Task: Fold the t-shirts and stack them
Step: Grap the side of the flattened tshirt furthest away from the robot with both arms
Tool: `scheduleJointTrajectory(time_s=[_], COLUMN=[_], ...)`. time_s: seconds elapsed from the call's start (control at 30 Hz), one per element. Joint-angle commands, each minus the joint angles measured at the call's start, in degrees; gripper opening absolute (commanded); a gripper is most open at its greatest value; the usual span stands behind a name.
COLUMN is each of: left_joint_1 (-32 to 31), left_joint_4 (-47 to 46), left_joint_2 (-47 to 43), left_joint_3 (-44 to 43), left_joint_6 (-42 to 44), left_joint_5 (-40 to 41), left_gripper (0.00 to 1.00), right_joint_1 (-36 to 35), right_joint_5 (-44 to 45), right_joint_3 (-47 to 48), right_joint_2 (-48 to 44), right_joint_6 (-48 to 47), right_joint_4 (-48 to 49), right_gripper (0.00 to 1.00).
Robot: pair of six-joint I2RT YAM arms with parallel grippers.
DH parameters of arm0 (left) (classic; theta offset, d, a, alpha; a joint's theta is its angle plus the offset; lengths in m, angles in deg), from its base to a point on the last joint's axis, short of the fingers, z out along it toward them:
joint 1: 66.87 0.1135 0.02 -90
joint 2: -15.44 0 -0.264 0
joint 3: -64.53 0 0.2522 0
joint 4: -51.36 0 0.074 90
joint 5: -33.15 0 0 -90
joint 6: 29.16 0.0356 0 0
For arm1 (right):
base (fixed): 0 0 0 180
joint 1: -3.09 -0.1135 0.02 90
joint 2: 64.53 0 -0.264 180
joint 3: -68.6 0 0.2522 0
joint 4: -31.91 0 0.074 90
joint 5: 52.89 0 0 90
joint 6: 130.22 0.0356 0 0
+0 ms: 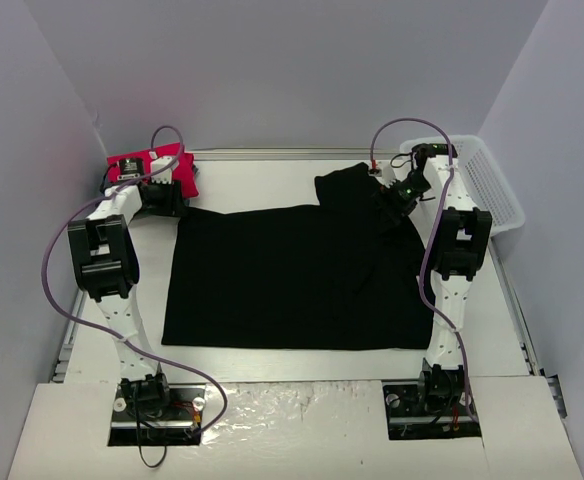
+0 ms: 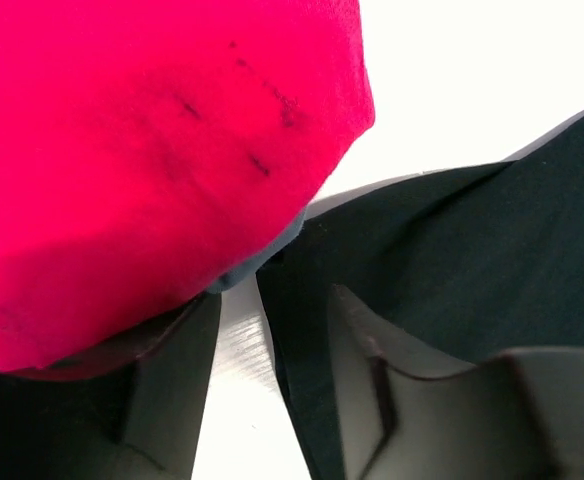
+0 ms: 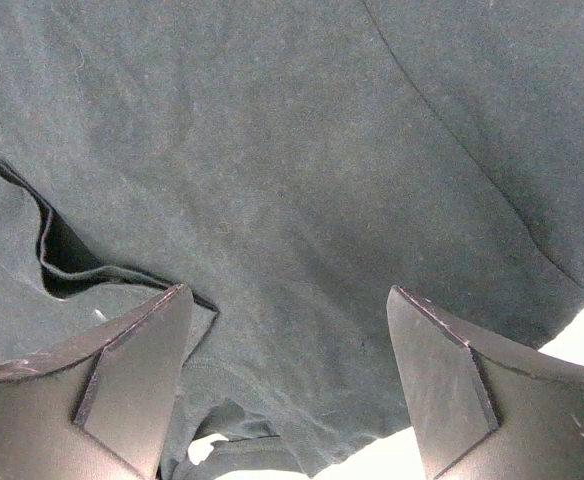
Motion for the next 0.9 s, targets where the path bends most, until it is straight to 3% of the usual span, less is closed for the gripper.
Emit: scheduleJointTrajectory(time_s=[0.0,0.13,0.47,0.6,0.7,0.87], left_joint_1=[0.4,0.4,0.4,0.3,0.3,0.3], left_joint_4=[-0.9,-0.5,1.7,1.3,1.3,1.3], left_joint_2=[-0.2,0.0,3.0,3.7,4.3,4.9], left_joint_3=[-1.8,-1.5,-2.9,-2.6,-3.1,-4.5], left_joint_6=[-0.4,-0.5,0.6,0.7,1.0,0.6], left_joint_5=[-1.6,-3.1,-2.9,-2.5,-2.3,-3.4], left_gripper=[0.42,0.31,0.25,0.26,0.35,0.30], right_joint_1=[0.4,0.4,0.4,0.4,0.4,0.4], right_joint_5=[0.5,0.8,0.5,0.4,0.2,0.2], right_joint_3=[-0.2,0.2,0.3,0.4,0.9,2.4], right_joint_2=[-0.2,0.5,1.6,2.0,2.6,3.6], right_joint_6=[-0.3,-0.2,0.0,0.0,0.1,0.5], right_joint_4=[-1.7,-1.5,-1.0,-0.8,-0.9,-1.0], right_gripper=[0.75,0.75,0.75,0.75,0.75,0.75])
